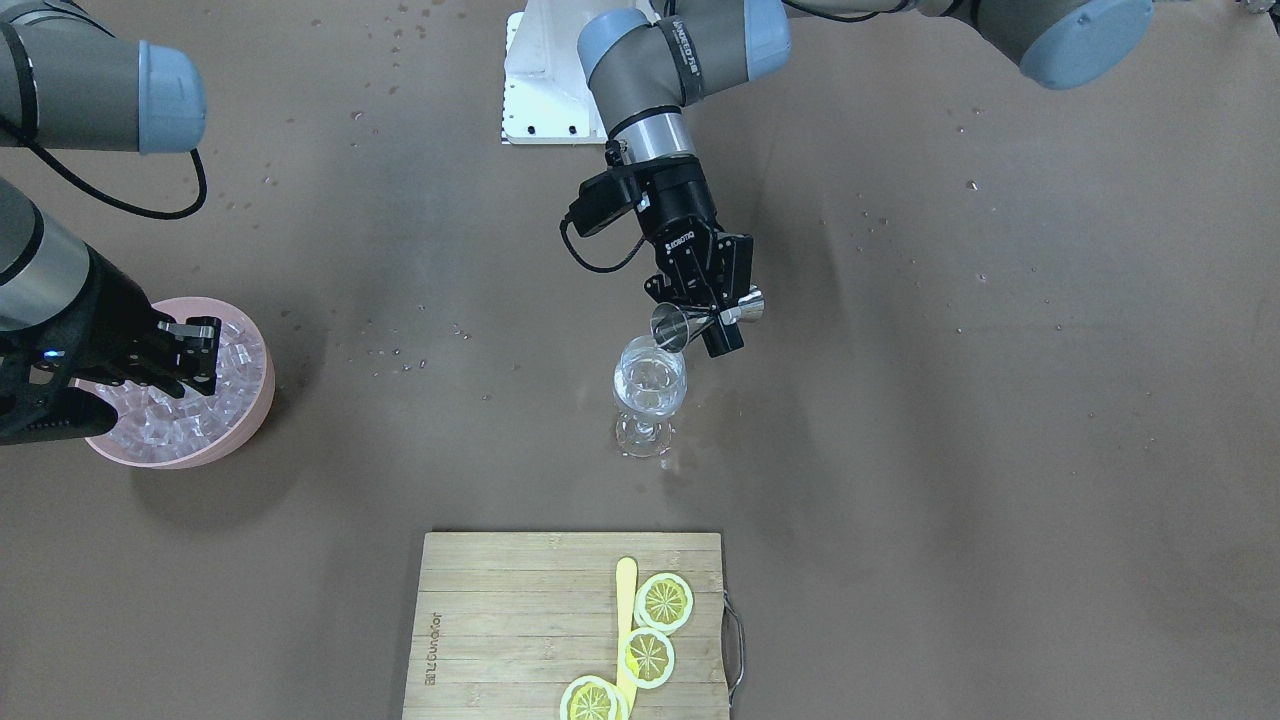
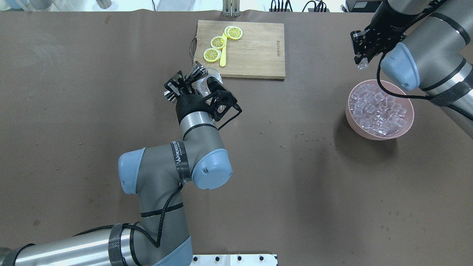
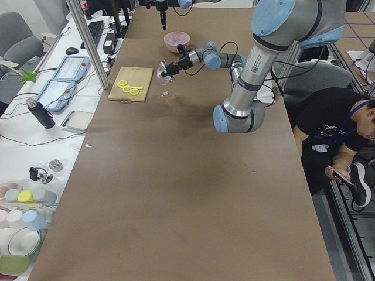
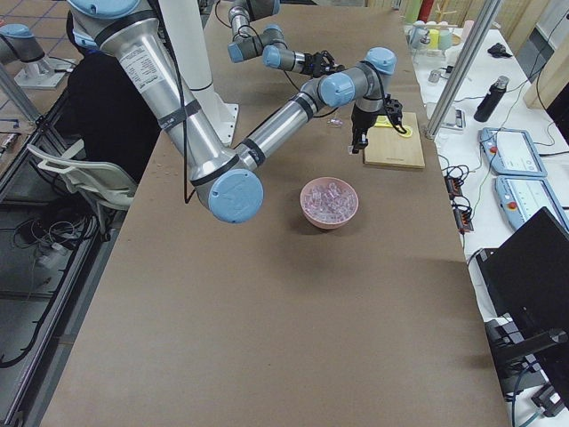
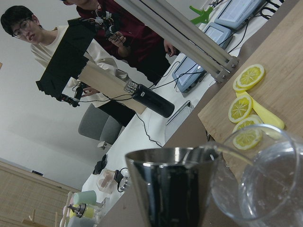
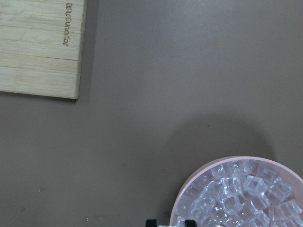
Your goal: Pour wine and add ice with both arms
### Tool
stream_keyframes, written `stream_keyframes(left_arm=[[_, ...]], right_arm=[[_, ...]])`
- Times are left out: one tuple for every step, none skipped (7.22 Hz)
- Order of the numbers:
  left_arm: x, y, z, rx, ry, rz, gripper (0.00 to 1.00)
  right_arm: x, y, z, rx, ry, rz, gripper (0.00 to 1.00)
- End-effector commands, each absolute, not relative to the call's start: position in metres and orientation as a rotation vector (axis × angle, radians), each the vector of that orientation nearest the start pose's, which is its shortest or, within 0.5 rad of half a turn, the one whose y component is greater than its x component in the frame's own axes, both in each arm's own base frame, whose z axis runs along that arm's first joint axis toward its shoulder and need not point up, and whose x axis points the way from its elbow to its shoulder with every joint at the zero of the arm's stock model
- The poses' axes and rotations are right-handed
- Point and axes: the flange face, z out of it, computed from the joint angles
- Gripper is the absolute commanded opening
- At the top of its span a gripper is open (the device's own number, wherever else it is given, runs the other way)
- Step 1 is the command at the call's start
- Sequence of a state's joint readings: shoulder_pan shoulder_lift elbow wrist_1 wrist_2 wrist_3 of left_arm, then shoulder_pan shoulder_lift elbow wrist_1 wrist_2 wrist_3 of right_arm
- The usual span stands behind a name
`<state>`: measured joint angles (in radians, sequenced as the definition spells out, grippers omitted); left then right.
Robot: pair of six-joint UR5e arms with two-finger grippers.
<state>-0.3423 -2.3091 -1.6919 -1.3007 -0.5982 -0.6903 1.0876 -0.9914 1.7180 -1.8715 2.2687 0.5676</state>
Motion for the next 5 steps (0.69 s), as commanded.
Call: stream_keyframes(left_arm=[[0.5443,-0.4248,0.1755,1.063,-0.137,0.224,0.12],[0.5445,-0.4248,0.1779,1.053,-0.153,0.236,0.12],[0.5439,-0.4253,0.1820,1.010,-0.156,0.262,0.12],[0.5423,-0.4276,0.1795,1.001,-0.164,0.264,0.12],[0.5412,-0.4283,0.1781,1.001,-0.163,0.262,0.12]], right_arm=[[-0.2399,-0.6063,0.2846,0.010,-0.800,-0.069,0.00],[-0.2401,-0.6067,0.2852,0.009,-0.799,-0.069,0.00],[-0.2402,-0.6067,0.2841,0.010,-0.801,-0.070,0.00],[-0.2402,-0.6067,0.2841,0.010,-0.801,-0.070,0.00],[-0.2407,-0.6075,0.2818,0.012,-0.802,-0.071,0.00]])
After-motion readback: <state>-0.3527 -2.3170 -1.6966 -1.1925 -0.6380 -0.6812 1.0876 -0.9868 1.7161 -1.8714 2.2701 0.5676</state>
